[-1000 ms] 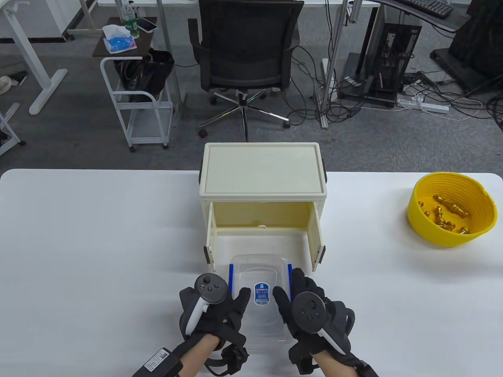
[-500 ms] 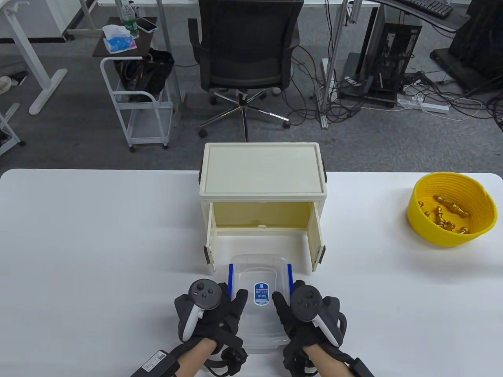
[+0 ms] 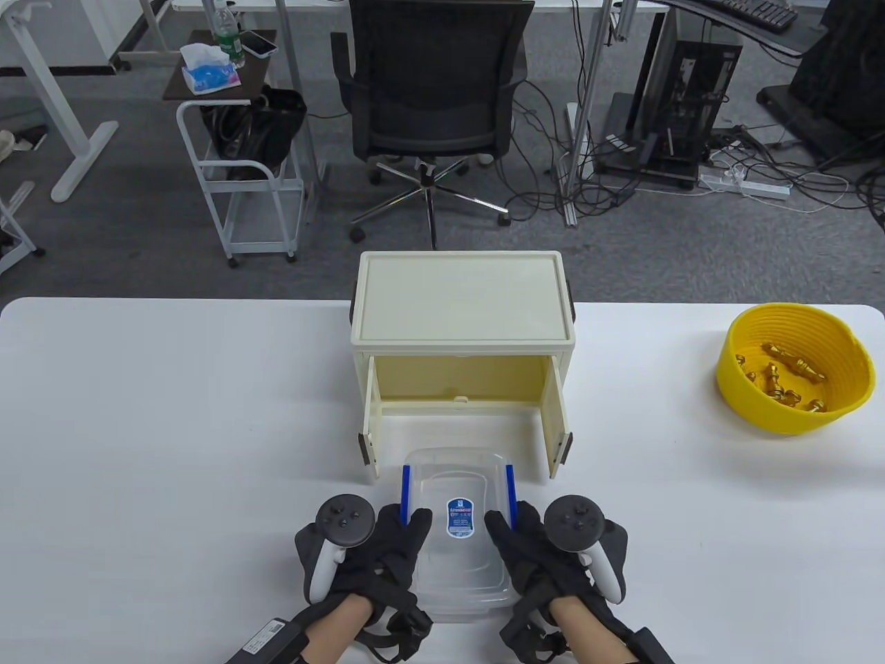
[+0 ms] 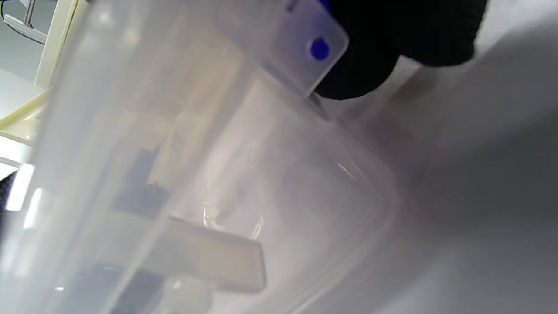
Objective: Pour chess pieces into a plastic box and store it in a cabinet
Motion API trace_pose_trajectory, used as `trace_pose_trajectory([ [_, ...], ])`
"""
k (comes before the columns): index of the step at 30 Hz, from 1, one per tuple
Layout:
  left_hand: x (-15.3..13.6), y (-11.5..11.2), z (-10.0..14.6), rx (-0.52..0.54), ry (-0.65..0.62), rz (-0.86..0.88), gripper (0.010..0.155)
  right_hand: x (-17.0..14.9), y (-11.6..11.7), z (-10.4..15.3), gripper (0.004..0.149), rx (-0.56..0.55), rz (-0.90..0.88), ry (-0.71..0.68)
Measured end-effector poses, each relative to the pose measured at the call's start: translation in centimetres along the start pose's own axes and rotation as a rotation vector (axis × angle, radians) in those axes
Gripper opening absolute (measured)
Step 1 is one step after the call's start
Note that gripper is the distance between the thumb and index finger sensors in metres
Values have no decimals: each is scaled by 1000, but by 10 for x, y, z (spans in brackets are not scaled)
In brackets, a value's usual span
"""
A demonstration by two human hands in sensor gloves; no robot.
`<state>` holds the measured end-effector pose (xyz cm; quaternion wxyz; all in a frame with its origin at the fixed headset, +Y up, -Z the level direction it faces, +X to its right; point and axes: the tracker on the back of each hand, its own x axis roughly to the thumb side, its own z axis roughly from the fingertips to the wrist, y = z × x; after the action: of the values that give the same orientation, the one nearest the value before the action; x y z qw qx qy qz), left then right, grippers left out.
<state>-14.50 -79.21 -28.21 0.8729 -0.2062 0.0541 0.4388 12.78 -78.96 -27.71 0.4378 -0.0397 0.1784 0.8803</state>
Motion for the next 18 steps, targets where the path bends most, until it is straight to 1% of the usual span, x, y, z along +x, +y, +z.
trace_pose_trajectory([
  [6,-6,1,-4,-35,-24,64,79,-4,-1,-2,85,34,-39,-9],
  [18,-7,2,-3,-60,-29,105,79,-10,-4,-5,86,88,-116,-22],
])
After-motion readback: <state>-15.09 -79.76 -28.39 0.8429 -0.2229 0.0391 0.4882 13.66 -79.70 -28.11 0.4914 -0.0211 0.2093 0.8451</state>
